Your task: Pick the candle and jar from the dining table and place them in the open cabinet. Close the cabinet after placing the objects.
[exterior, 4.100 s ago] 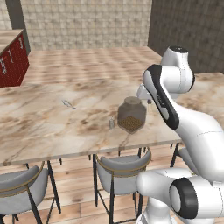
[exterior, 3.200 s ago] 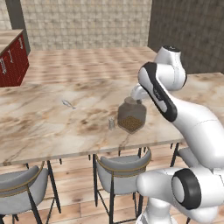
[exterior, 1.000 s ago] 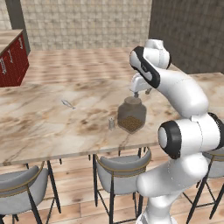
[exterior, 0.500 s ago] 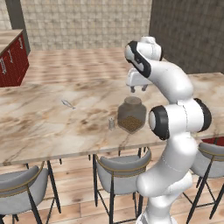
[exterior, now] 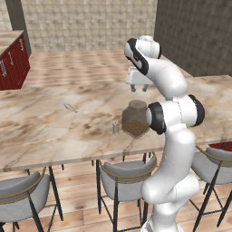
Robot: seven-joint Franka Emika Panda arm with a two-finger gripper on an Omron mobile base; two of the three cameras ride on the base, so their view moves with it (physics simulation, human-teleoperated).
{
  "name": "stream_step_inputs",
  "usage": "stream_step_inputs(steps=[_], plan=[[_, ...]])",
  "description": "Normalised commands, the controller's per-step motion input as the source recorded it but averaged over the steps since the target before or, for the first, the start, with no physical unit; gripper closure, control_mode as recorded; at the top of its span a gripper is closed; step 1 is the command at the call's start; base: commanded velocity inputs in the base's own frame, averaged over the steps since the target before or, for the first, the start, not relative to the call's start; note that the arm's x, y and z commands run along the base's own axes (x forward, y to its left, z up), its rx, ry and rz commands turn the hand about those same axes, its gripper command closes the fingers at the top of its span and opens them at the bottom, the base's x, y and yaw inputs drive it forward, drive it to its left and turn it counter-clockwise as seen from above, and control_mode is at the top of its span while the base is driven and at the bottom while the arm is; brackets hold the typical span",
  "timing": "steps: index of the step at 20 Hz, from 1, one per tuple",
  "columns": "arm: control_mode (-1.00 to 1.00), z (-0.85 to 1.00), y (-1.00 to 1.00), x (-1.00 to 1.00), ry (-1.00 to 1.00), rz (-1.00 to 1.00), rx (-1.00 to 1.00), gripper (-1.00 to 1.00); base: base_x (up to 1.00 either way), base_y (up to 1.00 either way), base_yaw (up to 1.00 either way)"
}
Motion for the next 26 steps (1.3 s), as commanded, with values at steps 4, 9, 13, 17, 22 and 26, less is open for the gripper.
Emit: stream_step_inputs(steps=[4,9,13,17,22,26], plan=[[-1.0,0.0,0.23,0.23,0.09,0.0,-0.01,-1.0,0.0,0.0,0.0],[-1.0,0.0,0.08,0.25,0.08,0.0,0.0,-1.0,0.0,0.0,0.0],[-1.0,0.0,-0.03,0.13,0.02,0.0,0.0,-1.0,0.0,0.0,0.0],[-1.0,0.0,-0.12,0.15,0.02,0.0,0.01,-1.0,0.0,0.0,0.0],[-1.0,0.0,0.0,0.24,0.02,0.0,0.0,-1.0,0.0,0.0,0.0],[-1.0,0.0,0.04,0.31,0.0,0.0,0.0,-1.0,0.0,0.0,0.0]])
